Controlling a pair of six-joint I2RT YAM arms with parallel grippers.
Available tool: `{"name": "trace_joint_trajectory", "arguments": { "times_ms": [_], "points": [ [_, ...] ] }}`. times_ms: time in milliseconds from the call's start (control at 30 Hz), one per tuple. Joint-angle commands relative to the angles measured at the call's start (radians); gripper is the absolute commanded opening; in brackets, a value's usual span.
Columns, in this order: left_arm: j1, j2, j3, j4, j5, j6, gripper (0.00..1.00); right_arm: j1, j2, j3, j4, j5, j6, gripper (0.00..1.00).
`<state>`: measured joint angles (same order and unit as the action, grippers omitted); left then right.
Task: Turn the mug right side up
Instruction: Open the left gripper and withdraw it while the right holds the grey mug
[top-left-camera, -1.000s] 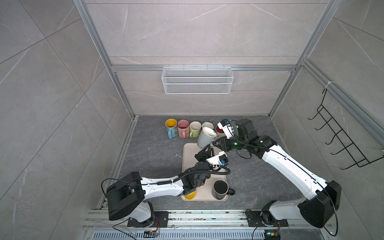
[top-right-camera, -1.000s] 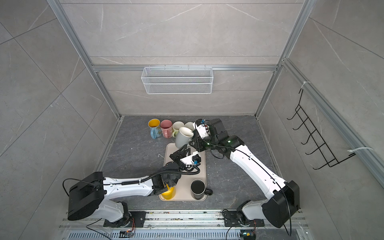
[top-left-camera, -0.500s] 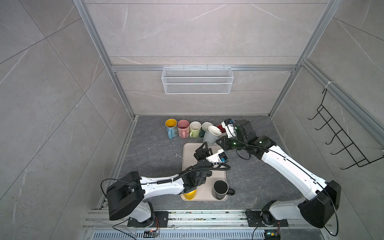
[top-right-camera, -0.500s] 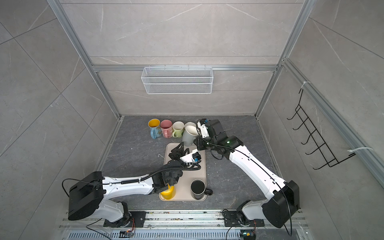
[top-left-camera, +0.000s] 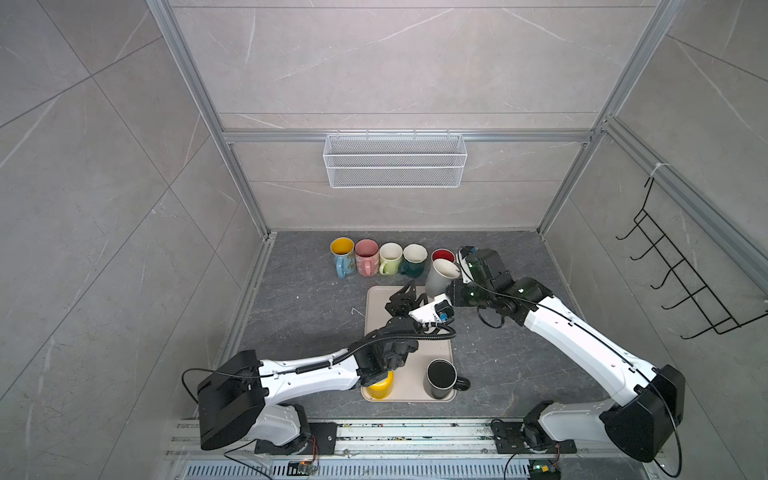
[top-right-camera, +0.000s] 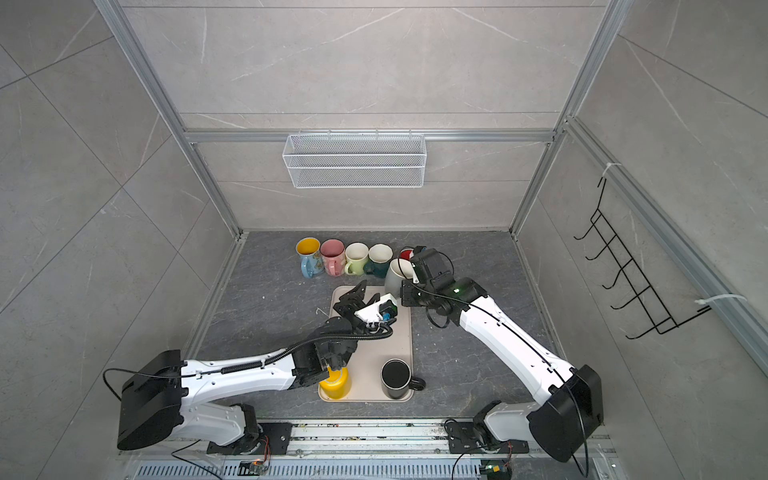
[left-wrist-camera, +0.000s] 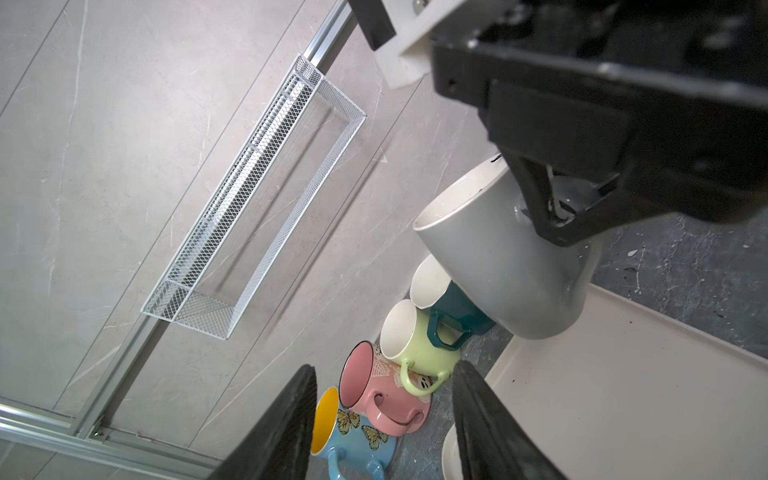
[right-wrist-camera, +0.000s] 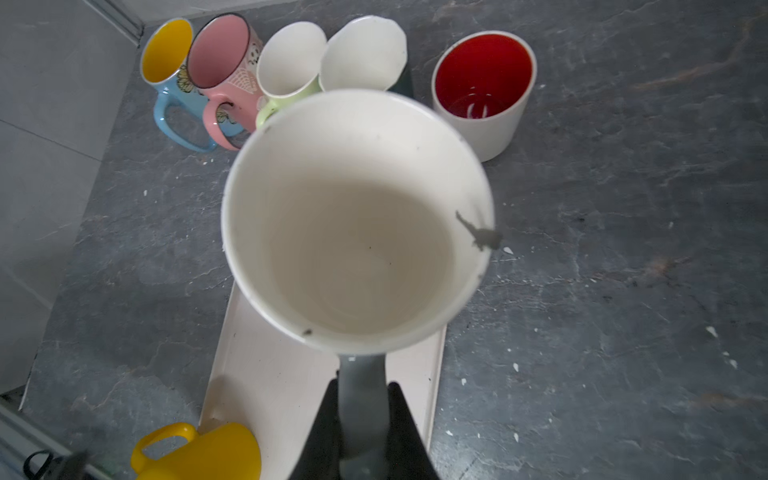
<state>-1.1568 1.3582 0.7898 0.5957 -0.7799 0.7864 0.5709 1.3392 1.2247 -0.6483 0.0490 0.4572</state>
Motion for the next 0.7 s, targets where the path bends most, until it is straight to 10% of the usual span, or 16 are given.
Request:
{"name": "trace_joint_trajectory", "arguments": {
  "times_ms": [0,400,667],
  "points": [
    [0.043,-0.073,0.064,-0.165,0.087,-0.217,0.56,-0.005,-0.008,0.023,-0.019,0.117,0.010,0.00],
    [0.368,-0.126,0.209,-0.640,0.451,-0.818,0.61,-0.005,0.085,0.045,-0.077,0.342,-0.021,0.00],
    [0.503,-0.080,0.235,-0.726,0.604,-1.011,0.61,-0.047,0.162,0.044,-0.005,0.370,-0.056,0.00]
  ]
}}
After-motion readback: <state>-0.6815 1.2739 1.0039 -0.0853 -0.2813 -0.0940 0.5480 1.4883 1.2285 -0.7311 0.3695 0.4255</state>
